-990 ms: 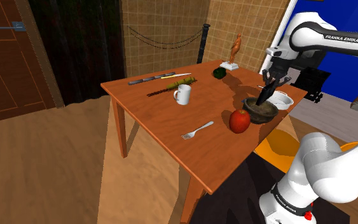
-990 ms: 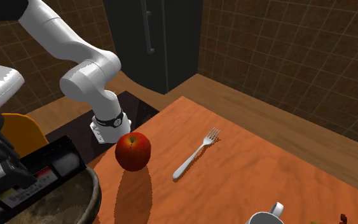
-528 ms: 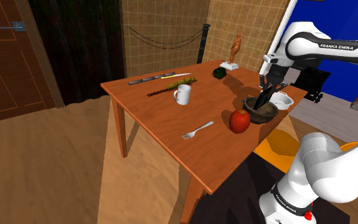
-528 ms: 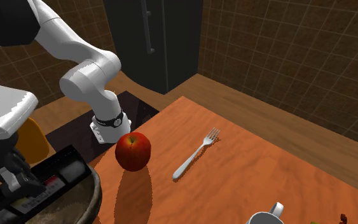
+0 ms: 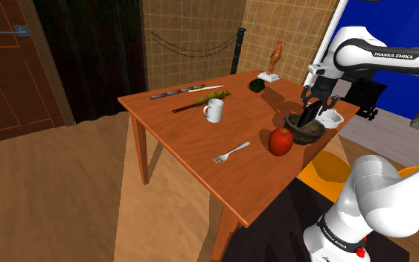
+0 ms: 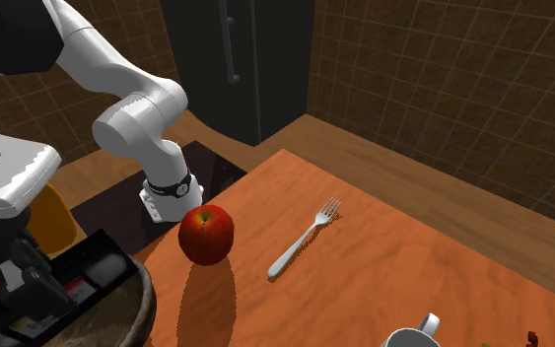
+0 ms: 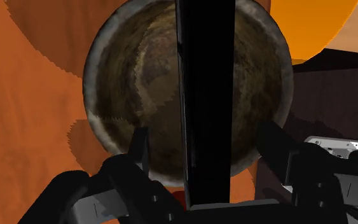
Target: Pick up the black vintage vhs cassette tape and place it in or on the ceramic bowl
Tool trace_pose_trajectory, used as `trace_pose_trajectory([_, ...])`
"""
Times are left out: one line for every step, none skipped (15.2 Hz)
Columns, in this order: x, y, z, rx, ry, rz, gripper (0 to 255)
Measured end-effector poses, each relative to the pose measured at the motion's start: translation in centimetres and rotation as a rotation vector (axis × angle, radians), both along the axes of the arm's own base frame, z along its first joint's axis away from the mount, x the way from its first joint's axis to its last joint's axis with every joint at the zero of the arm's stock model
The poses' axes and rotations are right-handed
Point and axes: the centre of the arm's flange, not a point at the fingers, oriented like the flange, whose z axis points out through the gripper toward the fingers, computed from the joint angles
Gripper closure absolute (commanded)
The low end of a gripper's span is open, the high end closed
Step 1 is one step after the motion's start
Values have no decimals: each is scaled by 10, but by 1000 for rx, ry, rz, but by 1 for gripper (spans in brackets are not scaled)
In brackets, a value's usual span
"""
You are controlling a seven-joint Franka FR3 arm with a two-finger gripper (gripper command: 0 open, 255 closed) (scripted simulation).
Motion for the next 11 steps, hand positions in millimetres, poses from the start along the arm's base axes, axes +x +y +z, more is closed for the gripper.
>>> trace_pose_trajectory([0, 0, 0, 1, 1, 0, 0])
trace_pose_trajectory([0, 0, -1, 1, 1, 1, 0])
trace_pose_trajectory([0, 0, -1, 1, 1, 1, 0])
trace_pose_trajectory([0, 1, -1, 1, 2, 1, 0])
trace_pose_trajectory([0, 1, 6, 1, 1, 1, 0])
trace_pose_trajectory([1, 1, 15, 1, 1, 1, 0])
trace_pose_trajectory([3, 1, 27, 0, 1, 0, 0])
trace_pose_trajectory([2, 1, 38, 0, 1, 0, 0])
trace_pose_trajectory([2, 2, 43, 1, 1, 0, 0])
trace_pose_trajectory([1, 1, 46, 1, 1, 1, 0])
trace_pose_trajectory([1, 1, 48, 1, 1, 1, 0])
